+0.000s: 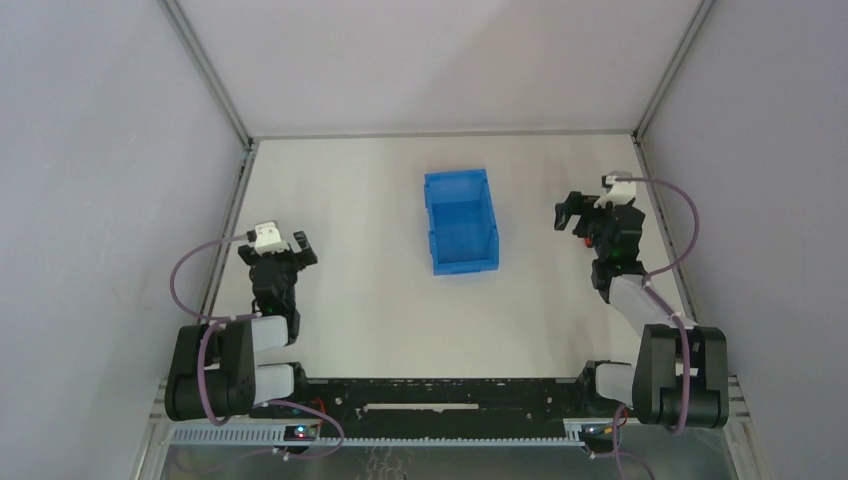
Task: Put the screwdriver in the bin
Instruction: Pick up the screwdriver from the center of the board.
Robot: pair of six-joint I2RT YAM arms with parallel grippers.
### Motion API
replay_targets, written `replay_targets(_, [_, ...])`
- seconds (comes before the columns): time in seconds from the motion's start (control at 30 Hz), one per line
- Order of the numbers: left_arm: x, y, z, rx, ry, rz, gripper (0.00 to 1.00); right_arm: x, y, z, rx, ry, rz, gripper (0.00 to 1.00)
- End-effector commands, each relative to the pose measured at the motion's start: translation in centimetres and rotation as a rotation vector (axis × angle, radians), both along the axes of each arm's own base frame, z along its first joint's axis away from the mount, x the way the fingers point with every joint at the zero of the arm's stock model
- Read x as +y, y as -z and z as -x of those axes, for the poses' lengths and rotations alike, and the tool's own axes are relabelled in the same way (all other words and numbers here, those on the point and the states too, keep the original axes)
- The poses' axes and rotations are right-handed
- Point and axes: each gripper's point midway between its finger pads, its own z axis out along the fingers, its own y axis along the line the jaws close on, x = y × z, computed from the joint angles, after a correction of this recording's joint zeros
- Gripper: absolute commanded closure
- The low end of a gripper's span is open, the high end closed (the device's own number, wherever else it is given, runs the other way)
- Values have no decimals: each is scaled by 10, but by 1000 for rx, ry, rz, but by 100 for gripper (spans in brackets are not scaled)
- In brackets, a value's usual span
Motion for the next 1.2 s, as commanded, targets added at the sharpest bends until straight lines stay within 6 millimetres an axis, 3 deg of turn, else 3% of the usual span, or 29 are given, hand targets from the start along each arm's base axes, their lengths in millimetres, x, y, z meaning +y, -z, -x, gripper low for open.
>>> replay_targets(0.0, [-1, -31, -12, -89, 5, -22, 0, -11, -44, -10, -33, 63, 15, 0])
replay_targets(0.17, [0, -31, -12, -90, 4, -23, 0, -15, -74, -6, 30, 81, 34, 1])
replay_targets(0.3, [-1, -31, -12, -90, 4, -22, 0, -21, -88, 3, 190, 127, 20, 2])
replay_targets(0.47, [-1, -31, -12, -90, 5, -22, 0, -23, -89, 17, 430, 163, -27, 2])
replay_targets(0.67, [0, -31, -12, -89, 3, -22, 0, -29, -95, 16, 563, 181, -29, 1])
replay_targets(1.17, [-1, -31, -12, -89, 4, -22, 0, -49, -52, -17, 767, 198, 69, 2])
